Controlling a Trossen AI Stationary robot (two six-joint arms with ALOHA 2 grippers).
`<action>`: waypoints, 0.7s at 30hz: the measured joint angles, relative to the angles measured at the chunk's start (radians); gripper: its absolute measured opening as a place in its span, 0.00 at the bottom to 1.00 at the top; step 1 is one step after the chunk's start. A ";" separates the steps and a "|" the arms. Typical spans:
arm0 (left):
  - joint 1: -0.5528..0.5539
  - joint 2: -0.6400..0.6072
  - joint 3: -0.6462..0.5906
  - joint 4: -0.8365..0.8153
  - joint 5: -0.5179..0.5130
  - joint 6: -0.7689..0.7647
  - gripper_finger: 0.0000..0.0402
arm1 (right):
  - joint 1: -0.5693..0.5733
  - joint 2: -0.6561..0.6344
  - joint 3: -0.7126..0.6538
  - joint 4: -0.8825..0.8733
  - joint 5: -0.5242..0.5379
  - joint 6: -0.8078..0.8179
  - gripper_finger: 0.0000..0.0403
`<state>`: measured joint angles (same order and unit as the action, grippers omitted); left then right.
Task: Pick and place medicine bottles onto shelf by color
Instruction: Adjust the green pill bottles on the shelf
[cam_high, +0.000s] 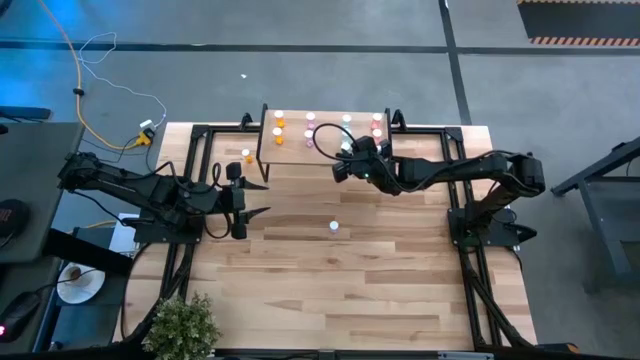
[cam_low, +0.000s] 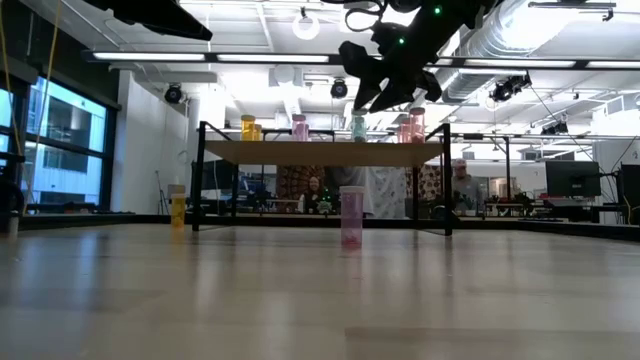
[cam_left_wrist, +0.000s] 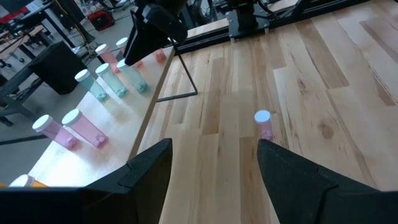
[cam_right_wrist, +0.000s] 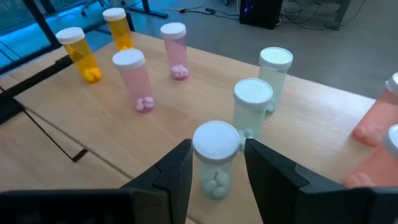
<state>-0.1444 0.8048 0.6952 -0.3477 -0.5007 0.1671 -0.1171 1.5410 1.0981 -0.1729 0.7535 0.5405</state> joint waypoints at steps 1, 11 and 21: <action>0.000 0.000 0.000 0.000 0.000 -0.004 0.56 | 0.000 0.000 0.000 0.001 0.001 -0.001 0.34; 0.000 0.000 0.000 0.000 0.000 -0.007 0.56 | 0.000 -0.036 0.000 0.023 0.001 -0.022 0.34; 0.000 0.000 0.000 0.000 0.000 -0.001 0.56 | 0.000 -0.039 0.000 0.139 -0.010 -0.099 0.34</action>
<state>-0.1443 0.8047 0.6952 -0.3476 -0.5007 0.1657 -0.1169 1.5021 1.0981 -0.0340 0.7437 0.4414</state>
